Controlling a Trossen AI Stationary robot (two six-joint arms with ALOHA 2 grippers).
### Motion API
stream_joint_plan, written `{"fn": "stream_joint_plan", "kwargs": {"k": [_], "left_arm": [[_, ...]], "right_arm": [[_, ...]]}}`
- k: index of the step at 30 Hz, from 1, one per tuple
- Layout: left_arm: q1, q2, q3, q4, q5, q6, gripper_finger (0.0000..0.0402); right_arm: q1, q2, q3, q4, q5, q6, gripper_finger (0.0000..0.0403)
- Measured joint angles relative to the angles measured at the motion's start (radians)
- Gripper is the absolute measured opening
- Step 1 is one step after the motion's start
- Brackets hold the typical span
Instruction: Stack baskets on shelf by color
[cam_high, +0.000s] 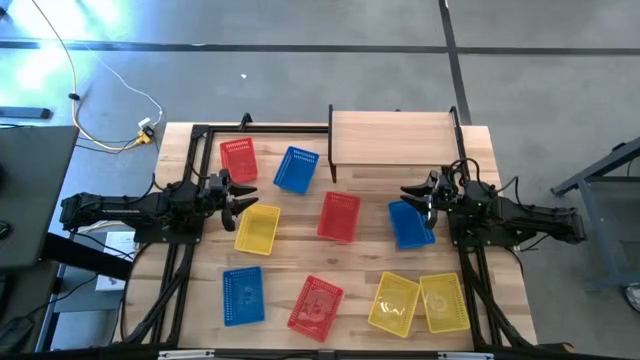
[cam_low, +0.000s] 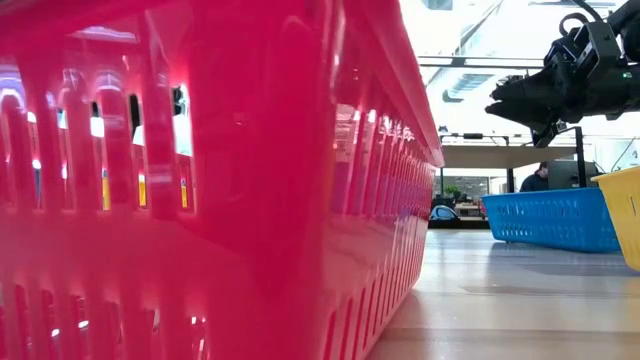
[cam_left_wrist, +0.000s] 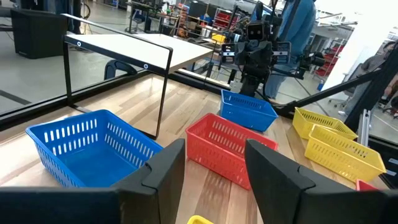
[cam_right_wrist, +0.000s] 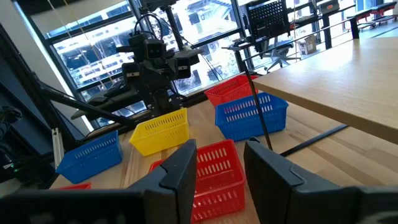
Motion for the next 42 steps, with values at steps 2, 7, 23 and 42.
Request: {"fn": "stream_joint_plan", "kwargs": {"k": [2,7,23,42], "left_arm": [[0.000,0.000,0.000,0.000,0.000,-0.001,0.0156],[0.000,0.000,0.000,0.000,0.000,-0.001,0.0156],[0.000,0.000,0.000,0.000,0.000,-0.018,0.0156],[0.000,0.000,0.000,0.001,0.000,-0.020,0.0156]], "right_arm": [[0.000,0.000,0.000,0.000,0.000,0.000,0.0118],[0.000,0.000,0.000,0.000,0.000,-0.001,0.0118],[0.000,0.000,0.000,0.007,0.004,0.552,0.0118],[0.000,0.002,0.156,0.028,-0.026,0.840,0.0118]]}}
